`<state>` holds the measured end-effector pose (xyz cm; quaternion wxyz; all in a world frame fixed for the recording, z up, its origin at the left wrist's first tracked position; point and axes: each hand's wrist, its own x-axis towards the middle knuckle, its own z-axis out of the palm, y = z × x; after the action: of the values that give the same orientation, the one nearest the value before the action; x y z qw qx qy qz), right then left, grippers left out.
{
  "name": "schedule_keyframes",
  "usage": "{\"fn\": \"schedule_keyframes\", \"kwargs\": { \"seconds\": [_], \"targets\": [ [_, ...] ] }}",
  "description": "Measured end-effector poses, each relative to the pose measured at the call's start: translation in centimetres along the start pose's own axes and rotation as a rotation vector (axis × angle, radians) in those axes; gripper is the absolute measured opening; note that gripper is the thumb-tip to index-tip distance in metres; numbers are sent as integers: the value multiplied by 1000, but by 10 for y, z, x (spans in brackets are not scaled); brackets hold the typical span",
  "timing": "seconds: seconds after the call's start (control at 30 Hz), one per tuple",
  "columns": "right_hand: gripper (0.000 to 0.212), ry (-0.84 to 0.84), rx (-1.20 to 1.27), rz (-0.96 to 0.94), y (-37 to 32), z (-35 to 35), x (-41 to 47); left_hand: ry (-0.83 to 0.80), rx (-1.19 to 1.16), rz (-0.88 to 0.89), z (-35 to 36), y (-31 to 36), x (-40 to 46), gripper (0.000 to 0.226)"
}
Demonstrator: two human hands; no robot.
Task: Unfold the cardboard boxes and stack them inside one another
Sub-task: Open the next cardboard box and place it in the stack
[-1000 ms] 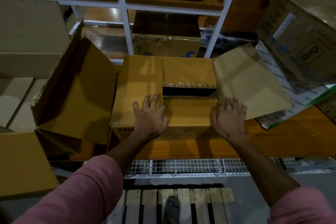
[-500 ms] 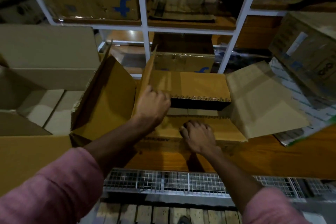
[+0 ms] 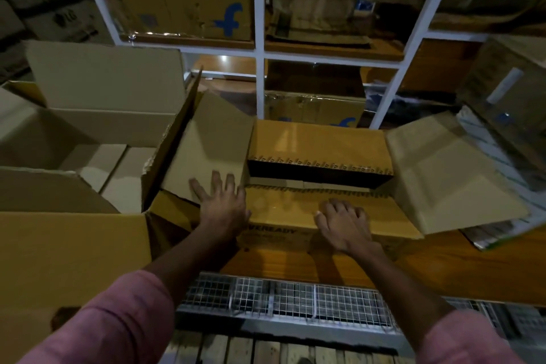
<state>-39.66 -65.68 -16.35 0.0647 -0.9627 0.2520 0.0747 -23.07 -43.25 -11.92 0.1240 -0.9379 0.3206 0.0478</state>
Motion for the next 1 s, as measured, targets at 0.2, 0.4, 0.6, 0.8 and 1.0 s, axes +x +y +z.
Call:
{"fn": "schedule_keyframes", "kwargs": {
  "seconds": [0.2, 0.4, 0.6, 0.8, 1.0],
  "targets": [
    [63, -109, 106, -6, 4, -11, 35, 34, -2, 116, -1, 22, 7, 60],
    [81, -227, 179, 33, 20, -18, 90, 28, -88, 179, -13, 55, 20, 56],
    [50, -44, 119, -58, 26, -53, 106, -8, -173, 173, -40, 82, 36, 62],
    [38, 297, 105, -99, 22, -135, 68, 180, -169, 183, -89, 98, 37, 64],
    [21, -96, 409, -23, 14, -202, 13, 230, -363, 339, -148, 91, -7, 47]
  ]
}}
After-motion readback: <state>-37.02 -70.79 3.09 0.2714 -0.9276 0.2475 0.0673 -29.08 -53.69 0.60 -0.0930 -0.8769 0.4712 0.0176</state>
